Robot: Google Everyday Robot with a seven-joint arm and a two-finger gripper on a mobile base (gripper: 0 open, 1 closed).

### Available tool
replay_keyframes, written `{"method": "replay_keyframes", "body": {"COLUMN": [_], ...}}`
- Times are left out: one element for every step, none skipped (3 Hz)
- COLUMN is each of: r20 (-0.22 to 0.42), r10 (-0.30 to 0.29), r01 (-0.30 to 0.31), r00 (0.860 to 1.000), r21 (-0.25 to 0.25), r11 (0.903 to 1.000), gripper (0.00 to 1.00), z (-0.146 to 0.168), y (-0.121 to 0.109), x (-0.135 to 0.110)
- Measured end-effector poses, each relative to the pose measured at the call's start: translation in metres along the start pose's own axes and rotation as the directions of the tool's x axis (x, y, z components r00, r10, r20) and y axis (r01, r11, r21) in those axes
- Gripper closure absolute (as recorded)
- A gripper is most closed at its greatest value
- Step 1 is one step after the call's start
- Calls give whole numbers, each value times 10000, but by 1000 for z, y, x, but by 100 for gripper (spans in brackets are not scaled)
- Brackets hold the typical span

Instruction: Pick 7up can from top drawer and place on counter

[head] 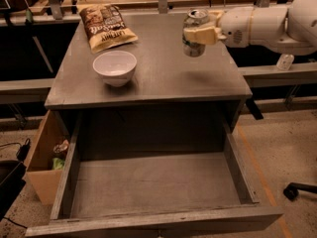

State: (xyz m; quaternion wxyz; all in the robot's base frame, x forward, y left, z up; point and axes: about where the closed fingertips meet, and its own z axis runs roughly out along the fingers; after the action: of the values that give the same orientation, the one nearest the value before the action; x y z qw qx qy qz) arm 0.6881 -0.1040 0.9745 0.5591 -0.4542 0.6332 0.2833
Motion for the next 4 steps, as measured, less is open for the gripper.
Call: {"method": "replay_keyframes", "body": {"r20": [29, 26, -5, 134], "r10": [-243, 99, 484, 1319], "r01": [242, -100, -483, -1319], "r00": [9997, 9999, 9988, 9912], "r21": [323, 363, 197, 45], "r11": [9992, 9993, 9986, 9912], "gripper": [100, 100, 100, 100], "z": [46, 119, 149, 159], "y": [-37, -74, -85, -92], "x": [-4, 11, 27, 64]}}
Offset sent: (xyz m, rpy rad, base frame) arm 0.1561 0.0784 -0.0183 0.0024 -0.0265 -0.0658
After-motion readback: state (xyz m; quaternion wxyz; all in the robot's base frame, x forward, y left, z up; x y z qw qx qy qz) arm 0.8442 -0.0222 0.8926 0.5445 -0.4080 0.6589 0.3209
